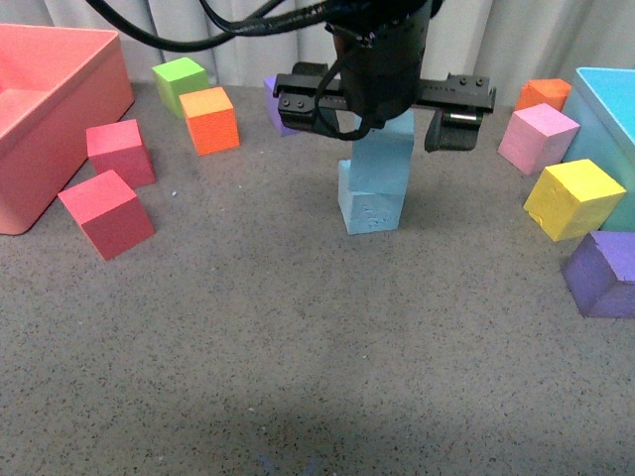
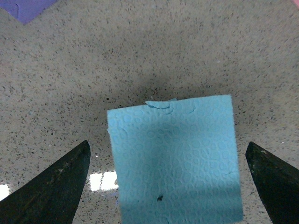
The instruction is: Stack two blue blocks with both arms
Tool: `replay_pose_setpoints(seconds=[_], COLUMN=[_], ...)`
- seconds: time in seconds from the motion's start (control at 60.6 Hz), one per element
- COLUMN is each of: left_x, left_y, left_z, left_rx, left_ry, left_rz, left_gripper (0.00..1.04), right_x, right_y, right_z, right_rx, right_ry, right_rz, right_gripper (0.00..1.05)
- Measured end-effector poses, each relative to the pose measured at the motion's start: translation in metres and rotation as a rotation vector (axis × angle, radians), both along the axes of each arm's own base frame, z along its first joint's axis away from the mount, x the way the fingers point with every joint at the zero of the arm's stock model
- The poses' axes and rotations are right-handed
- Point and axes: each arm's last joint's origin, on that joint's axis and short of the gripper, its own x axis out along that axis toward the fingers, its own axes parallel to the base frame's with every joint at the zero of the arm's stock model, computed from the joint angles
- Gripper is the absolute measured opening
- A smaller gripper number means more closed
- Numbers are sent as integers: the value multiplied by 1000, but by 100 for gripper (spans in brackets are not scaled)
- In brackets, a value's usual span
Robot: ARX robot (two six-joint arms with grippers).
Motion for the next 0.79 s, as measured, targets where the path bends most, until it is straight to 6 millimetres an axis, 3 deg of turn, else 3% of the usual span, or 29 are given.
replay_pose_setpoints(seconds=[0.214, 0.297, 0.429, 0.511, 0.627, 0.792], left_x=[-11, -16, -34, -73, -108, -152], left_y=[28, 35, 68, 119, 157, 196], left_z=[39, 45, 39, 38, 41, 25], left_rx=[-122, -146, -68, -102, -103, -74], left_ry=[-87, -144, -598, -821, -884, -846], left_rz=[51, 86, 206, 229, 238, 234], left_gripper=[98, 97, 75, 54, 34, 4], right_x=[0, 0, 0, 0, 0, 0], right_y=[0, 0, 0, 0, 0, 0], right_z=[0, 0, 0, 0, 0, 0], right_rx=[0, 0, 0, 0, 0, 0], right_ry=[0, 0, 0, 0, 0, 0], right_rz=[0, 0, 0, -1, 0, 0], right_gripper=[95, 95, 95, 95, 95, 95])
